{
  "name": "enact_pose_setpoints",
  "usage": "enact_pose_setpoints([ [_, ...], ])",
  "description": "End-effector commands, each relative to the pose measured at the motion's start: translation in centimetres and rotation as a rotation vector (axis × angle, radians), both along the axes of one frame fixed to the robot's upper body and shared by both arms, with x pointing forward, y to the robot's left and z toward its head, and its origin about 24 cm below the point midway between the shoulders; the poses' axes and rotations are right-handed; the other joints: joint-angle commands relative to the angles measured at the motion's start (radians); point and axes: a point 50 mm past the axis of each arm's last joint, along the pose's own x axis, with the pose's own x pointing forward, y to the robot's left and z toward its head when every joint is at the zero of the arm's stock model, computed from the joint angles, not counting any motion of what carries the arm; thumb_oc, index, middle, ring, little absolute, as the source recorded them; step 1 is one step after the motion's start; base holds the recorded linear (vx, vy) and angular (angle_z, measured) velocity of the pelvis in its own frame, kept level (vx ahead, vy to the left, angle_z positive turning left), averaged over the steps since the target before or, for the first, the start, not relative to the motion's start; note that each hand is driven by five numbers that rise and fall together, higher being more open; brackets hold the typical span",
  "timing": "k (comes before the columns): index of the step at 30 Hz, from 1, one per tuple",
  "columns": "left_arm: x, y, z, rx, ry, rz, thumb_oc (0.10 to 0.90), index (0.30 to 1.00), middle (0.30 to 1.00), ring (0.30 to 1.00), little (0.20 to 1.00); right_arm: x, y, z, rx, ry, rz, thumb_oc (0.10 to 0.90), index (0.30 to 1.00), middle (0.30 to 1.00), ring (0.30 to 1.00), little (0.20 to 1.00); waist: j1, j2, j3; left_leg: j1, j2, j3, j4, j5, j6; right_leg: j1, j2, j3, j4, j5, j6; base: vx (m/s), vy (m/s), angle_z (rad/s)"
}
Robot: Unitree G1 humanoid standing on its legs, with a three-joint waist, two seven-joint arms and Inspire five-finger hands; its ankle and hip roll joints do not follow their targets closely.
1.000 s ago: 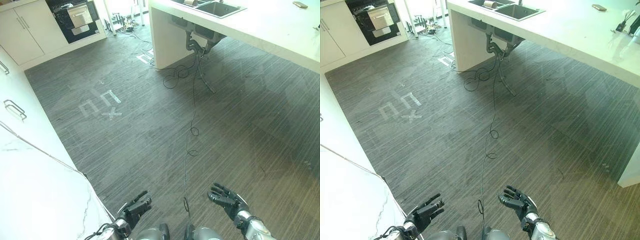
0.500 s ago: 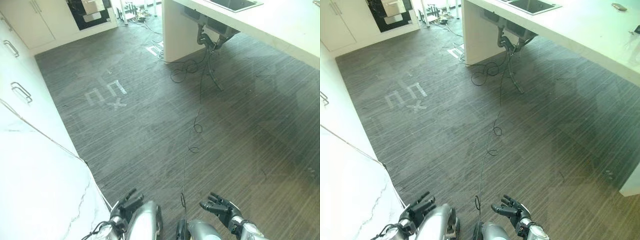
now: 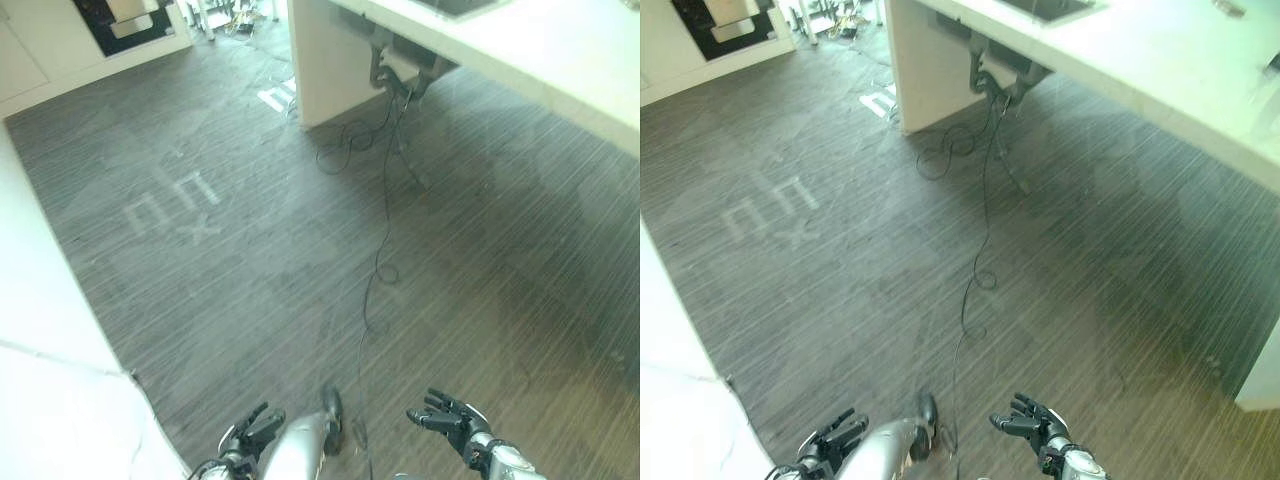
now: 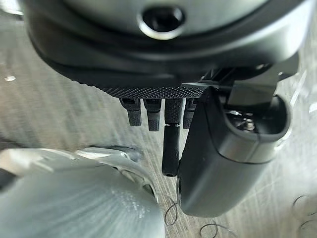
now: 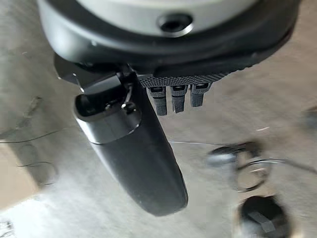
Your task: Place the dishes in the dishwasher.
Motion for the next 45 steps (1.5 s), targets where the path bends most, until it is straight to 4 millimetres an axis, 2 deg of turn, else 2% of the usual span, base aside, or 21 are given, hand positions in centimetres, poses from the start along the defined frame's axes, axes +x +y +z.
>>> enact_pose_setpoints([
  [1, 2.4, -0.6, 1.1, 0.025, -0.101, -0.059, 0.8, 0.9, 0.9, 0.9, 0.9, 3.7, -0.6, 2.5, -0.056, -0.182, 0.01, 0.8, 0.9, 0.9, 0.9, 0.9, 0.011, 0.072, -0.019, -0.027, 0.028, -0.085, -0.035, -0.09, -0.096, 0.066, 0.053, -0.033, -0.278, 0.18, -0.06, 0.24, 0.09, 0.79],
  [5, 2.9, -0.7, 1.3, 0.023, -0.094, -0.108, 0.8, 0.9, 0.9, 0.9, 0.9, 4.3, -0.9, 3.1, -0.081, -0.223, -0.008, 0.8, 0.9, 0.9, 0.9, 0.9, -0.027, 0.107, 0.013, 0.045, 0.041, -0.142, -0.035, -0.11, -0.107, -0.065, 0.092, -0.076, -0.479, 0.047, -0.123, 0.29, -0.074, 0.37],
  [8, 3.0, -0.4, 1.3, 0.027, -0.073, -0.105, 0.8, 0.9, 0.9, 0.9, 0.9, 4.2, -2.0, 3.6, -0.088, -0.236, -0.014, 0.8, 0.9, 0.9, 0.9, 0.9, -0.061, 0.113, 0.041, 0.114, 0.048, -0.171, -0.035, -0.166, -0.112, -0.146, 0.096, -0.094, -0.855, 0.127, -0.113, 0.41, -0.174, 0.66],
  [10, 2.3, -0.6, 0.9, 0.028, -0.045, -0.105, 0.8, 0.9, 0.9, 0.9, 0.9, 3.8, -2.4, 3.5, -0.099, -0.229, 0.004, 0.8, 0.9, 0.9, 0.9, 0.9, -0.068, 0.112, 0.042, 0.17, 0.041, -0.172, -0.035, -0.22, -0.109, -0.208, 0.065, -0.105, -0.886, 0.188, -0.085, 0.52, -0.167, 0.45],
  [13, 0.5, -1.5, -0.2, 0.024, 0.028, -0.094, 0.8, 0.9, 0.9, 0.9, 0.9, 3.6, -2.5, 3.4, -0.109, -0.21, 0.008, 0.8, 0.9, 0.9, 0.9, 0.9, -0.08, 0.119, 0.015, 0.284, 0.017, -0.218, -0.035, -0.237, -0.131, -0.167, 0.105, -0.079, -0.864, 0.112, -0.139, 0.74, -0.329, -0.31],
  [15, -0.3, -1.5, -0.5, -0.004, 0.064, -0.039, 0.8, 0.9, 0.9, 0.9, 0.9, 3.8, -2.4, 3.4, -0.13, -0.207, 0.036, 0.8, 0.9, 0.9, 0.9, 0.9, -0.085, 0.118, 0.004, 0.356, 0.023, -0.201, -0.035, -0.177, -0.161, -0.136, 0.121, -0.066, -0.848, 0.052, -0.175, 0.52, -0.235, -0.12],
  [16, -0.7, -1.5, -0.7, -0.014, 0.084, -0.032, 0.8, 0.9, 0.9, 0.9, 0.9, 3.9, -2.4, 3.5, -0.136, -0.206, 0.045, 0.8, 0.9, 0.9, 0.9, 0.9, -0.077, 0.111, 0.0, 0.371, 0.026, -0.193, 0.012, -0.069, -0.196, -0.096, 0.125, -0.059, -0.875, 0.031, -0.196, 0.44, -0.239, 0.12],
  [19, -1.8, -1.6, -1.1, -0.014, 0.109, -0.042, 0.8, 0.9, 0.9, 0.9, 0.9, 3.9, -2.7, 3.7, -0.167, -0.208, 0.059, 0.8, 0.9, 0.9, 0.9, 0.9, -0.054, 0.084, 0.021, 0.135, 0.09, -0.128, 0.472, 0.085, -0.275, 0.012, 0.123, -0.074, -0.886, -0.041, -0.257, 0.46, -0.336, 0.0],
  [21, -2.3, -1.4, -1.3, -0.006, 0.136, -0.028, 0.8, 0.9, 0.9, 0.9, 0.9, 4.1, -2.5, 3.8, -0.169, -0.216, 0.048, 0.8, 0.9, 0.9, 0.9, 0.9, -0.036, 0.071, 0.043, 0.016, 0.089, -0.101, 0.358, 0.037, -0.236, 0.074, 0.126, -0.049, -0.886, -0.074, -0.257, 0.47, -0.182, -0.12],
  [23, -2.8, -1.2, -1.4, -0.002, 0.152, -0.021, 0.8, 0.9, 0.9, 0.9, 0.9, 4.2, -2.3, 3.7, -0.166, -0.214, 0.048, 0.8, 0.9, 0.9, 0.9, 0.9, -0.027, 0.059, 0.049, 0.032, 0.086, -0.093, 0.227, 0.025, -0.218, 0.089, 0.119, -0.028, -0.886, -0.084, -0.248, 0.32, 0.012, -0.28],
  [25, -3.6, -1.2, -1.6, 0.005, 0.177, -0.002, 0.8, 0.9, 0.9, 0.9, 0.9, 4.3, -2.1, 3.5, -0.165, -0.206, 0.041, 0.8, 0.9, 0.9, 0.9, 0.9, -0.002, 0.056, 0.055, 0.015, 0.074, -0.146, -0.035, 0.075, -0.23, 0.12, 0.133, 0.004, -0.886, -0.107, -0.236, 0.46, 0.099, -0.87],
  [28, -4.9, -1.5, -2.0, 0.005, 0.224, 0.029, 0.8, 0.9, 0.9, 0.9, 0.9, 3.8, -2.3, 2.9, -0.164, -0.178, 0.032, 0.8, 0.9, 0.9, 0.9, 0.9, 0.041, 0.086, 0.046, -0.21, 0.141, -0.22, -0.035, 0.108, -0.261, 0.177, 0.167, 0.027, -0.886, -0.144, -0.23, 0.73, 0.293, -0.85],
  [30, -5.6, -1.3, -2.1, -0.007, 0.24, 0.081, 0.8, 0.9, 0.9, 0.9, 0.9, 3.9, -2.0, 2.8, -0.179, -0.166, 0.063, 0.8, 0.9, 0.9, 0.9, 0.9, 0.051, 0.082, 0.027, -0.162, 0.11, -0.216, -0.035, 0.079, -0.233, 0.229, 0.145, 0.039, -0.886, -0.16, -0.208, 0.83, 0.5, -1.17],
  [32, -5.6, -0.9, -2.1, 0.024, 0.246, 0.047, 0.8, 0.9, 0.9, 0.9, 0.9, 3.4, -2.0, 2.3, -0.165, -0.132, 0.045, 0.8, 0.9, 0.9, 0.9, 0.9, 0.044, 0.076, 0.006, -0.093, 0.06, -0.224, -0.035, 0.018, -0.175, 0.293, 0.119, 0.013, -0.864, -0.048, -0.179, 0.74, 0.483, -0.99],
  [33, -5.3, -0.7, -2.0, 0.04, 0.237, 0.014, 0.8, 0.9, 0.9, 0.9, 0.9, 3.0, -1.9, 2.1, -0.162, -0.125, 0.047, 0.8, 0.9, 0.9, 0.9, 0.9, 0.036, 0.077, 0.0, -0.062, 0.031, -0.227, -0.035, -0.011, -0.138, 0.256, 0.085, -0.007, -0.7, 0.027, -0.15, 0.81, 0.676, 0.16],
  [34, -4.7, 0.1, -1.7, 0.059, 0.238, 0.018, 0.8, 0.9, 0.9, 0.9, 0.9, 2.5, -1.4, 1.6, -0.165, -0.111, 0.045, 0.8, 0.9, 0.9, 0.9, 0.9, 0.022, 0.073, -0.004, 0.002, -0.045, -0.25, -0.035, -0.083, -0.067, 0.092, 0.041, 0.024, -0.312, 0.169, -0.093, 0.62, 0.558, 0.45],
  [36, -4.7, 0.2, -1.7, 0.055, 0.238, 0.034, 0.8, 0.9, 0.9, 0.9, 0.9, 2.3, -1.5, 1.6, -0.168, -0.112, 0.053, 0.8, 0.9, 0.9, 0.9, 0.9, 0.018, 0.085, -0.002, 0.02, -0.043, -0.247, -0.035, -0.095, -0.059, 0.04, 0.028, 0.006, -0.282, 0.144, -0.113, 0.32, 0.26, 0.08],
  [38, -4.3, 0.2, -1.7, 0.048, 0.23, 0.022, 0.8, 0.9, 0.9, 0.9, 0.9, 2.6, -1.6, 1.7, -0.185, -0.128, 0.079, 0.8, 0.9, 0.9, 0.9, 0.9, 0.0, 0.113, 0.016, 0.075, -0.016, -0.251, -0.035, -0.115, -0.07, -0.062, 0.051, -0.047, -0.396, 0.054, -0.145, 0.23, -0.01, -0.46],
  [41, -3.8, 0.4, -1.5, 0.052, 0.224, 0.021, 0.8, 0.9, 0.9, 0.9, 0.9, 3.1, -1.7, 2.1, -0.185, -0.137, 0.081, 0.8, 0.9, 0.9, 0.9, 0.9, -0.01, 0.129, 0.037, 0.11, 0.024, -0.244, -0.035, -0.145, -0.097, -0.096, 0.057, -0.091, -0.713, 0.049, -0.143, 0.18, -0.146, -0.2],
  [42, -3.8, 0.5, -1.5, 0.048, 0.224, 0.028, 0.8, 0.9, 0.9, 0.9, 0.9, 3.0, -2.0, 2.1, -0.19, -0.135, 0.085, 0.8, 0.9, 0.9, 0.9, 0.9, -0.019, 0.135, 0.043, 0.124, 0.031, -0.247, -0.035, -0.157, -0.096, -0.128, 0.064, -0.069, -0.721, 0.076, -0.136, 0.19, -0.162, -0.78],
  [45, -4.4, -0.1, -1.8, 0.039, 0.249, 0.023, 0.8, 0.9, 0.9, 0.9, 0.9, 2.6, -2.0, 1.6, -0.202, -0.107, 0.114, 0.8, 0.9, 0.9, 0.9, 0.9, -0.016, 0.118, 0.015, 0.11, 0.048, -0.237, -0.035, -0.132, -0.134, -0.045, 0.11, -0.061, -0.886, 0.006, -0.166, 0.27, -0.3, -0.12],
])
